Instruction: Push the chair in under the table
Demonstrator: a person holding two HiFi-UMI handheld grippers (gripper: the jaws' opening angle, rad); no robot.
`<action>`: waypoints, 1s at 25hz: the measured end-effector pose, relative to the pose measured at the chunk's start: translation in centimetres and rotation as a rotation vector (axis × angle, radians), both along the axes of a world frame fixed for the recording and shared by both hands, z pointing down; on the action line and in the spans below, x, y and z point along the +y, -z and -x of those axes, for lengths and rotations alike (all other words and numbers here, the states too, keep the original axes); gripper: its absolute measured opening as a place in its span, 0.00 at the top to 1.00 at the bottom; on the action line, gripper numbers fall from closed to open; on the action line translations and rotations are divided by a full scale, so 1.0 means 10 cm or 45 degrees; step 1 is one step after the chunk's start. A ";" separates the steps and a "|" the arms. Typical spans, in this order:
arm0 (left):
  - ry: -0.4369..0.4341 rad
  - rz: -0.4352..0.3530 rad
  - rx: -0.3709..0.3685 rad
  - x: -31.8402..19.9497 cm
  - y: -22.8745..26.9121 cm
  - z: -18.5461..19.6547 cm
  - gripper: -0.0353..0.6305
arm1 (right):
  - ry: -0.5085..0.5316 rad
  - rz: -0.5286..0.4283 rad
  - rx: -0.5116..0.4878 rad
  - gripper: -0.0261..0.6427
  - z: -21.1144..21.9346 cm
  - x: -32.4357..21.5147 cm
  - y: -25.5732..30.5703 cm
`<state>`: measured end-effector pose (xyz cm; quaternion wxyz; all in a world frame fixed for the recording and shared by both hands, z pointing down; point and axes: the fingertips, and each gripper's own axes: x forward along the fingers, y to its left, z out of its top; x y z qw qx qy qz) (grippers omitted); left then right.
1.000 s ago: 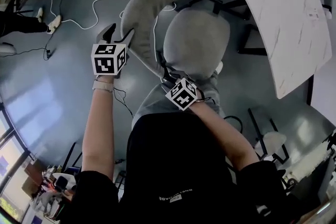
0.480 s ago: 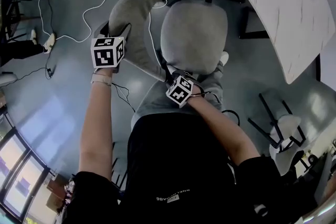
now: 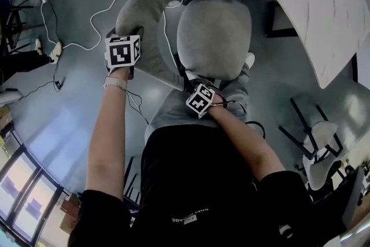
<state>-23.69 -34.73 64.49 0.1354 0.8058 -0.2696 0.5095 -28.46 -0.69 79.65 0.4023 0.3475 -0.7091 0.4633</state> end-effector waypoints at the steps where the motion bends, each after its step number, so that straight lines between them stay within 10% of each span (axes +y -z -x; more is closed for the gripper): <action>1: -0.003 -0.006 -0.024 0.01 -0.01 0.01 0.53 | -0.002 -0.010 0.005 0.67 -0.01 0.00 0.00; 6: 0.054 -0.010 0.022 -0.04 0.03 0.03 0.68 | 0.004 -0.033 0.025 0.68 0.00 0.00 0.00; 25: 0.203 -0.039 0.012 0.38 0.04 0.06 0.71 | 0.103 0.071 0.072 0.68 -0.42 0.43 -0.03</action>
